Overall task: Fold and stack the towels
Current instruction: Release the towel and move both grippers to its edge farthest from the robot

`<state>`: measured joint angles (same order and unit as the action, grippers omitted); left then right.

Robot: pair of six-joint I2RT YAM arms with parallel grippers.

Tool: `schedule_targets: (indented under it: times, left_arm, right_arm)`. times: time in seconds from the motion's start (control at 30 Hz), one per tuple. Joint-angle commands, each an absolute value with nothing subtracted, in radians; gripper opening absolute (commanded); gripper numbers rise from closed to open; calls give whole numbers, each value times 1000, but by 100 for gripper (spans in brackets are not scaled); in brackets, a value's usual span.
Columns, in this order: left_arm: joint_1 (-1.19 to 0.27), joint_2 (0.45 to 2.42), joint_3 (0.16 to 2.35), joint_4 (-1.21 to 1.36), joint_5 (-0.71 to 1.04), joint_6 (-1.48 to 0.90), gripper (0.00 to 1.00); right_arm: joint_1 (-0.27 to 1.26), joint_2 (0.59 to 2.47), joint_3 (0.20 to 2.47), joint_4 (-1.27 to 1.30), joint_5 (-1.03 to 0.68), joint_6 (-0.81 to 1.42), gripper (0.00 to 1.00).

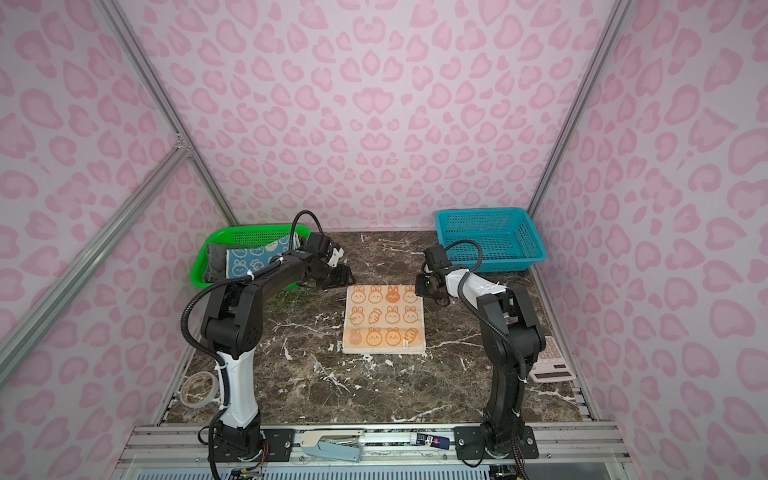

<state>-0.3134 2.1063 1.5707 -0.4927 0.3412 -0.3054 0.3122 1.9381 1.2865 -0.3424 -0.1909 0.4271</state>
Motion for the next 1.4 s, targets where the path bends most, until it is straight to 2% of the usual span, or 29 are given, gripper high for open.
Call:
schedule_targets:
  times: [0.0, 0.5, 0.6, 0.67, 0.7, 0.97, 1.23, 1.37]
  left_arm:
    - [-314, 2140, 1591, -470, 349, -305, 62]
    - [-311, 2227, 1643, -443, 358, -339, 45]
    - [-311, 2224, 1634, -448, 363, -338, 38]
    - [-311, 2219, 1623, -451, 372, -337, 37]
    - [-311, 2215, 1615, -453, 376, -336, 33]
    - [-310, 2180, 1554, -463, 397, -324, 33]
    - [-308, 2181, 1582, -460, 409, -334, 4]
    - [-307, 2172, 1604, -460, 416, -338, 4]
  right_arm:
    - [313, 1975, 1303, -329, -172, 434, 43]
    - [308, 2050, 1338, -300, -180, 445, 47]
    - [306, 2058, 1343, -294, -202, 447, 41]
    - [305, 2059, 1347, -294, -209, 447, 36]
    - [308, 2059, 1347, -294, -210, 448, 34]
    - [306, 2051, 1349, -304, -216, 441, 17]
    - [306, 2033, 1351, -296, -234, 420, 5]
    - [306, 2017, 1352, -297, -235, 400, 0]
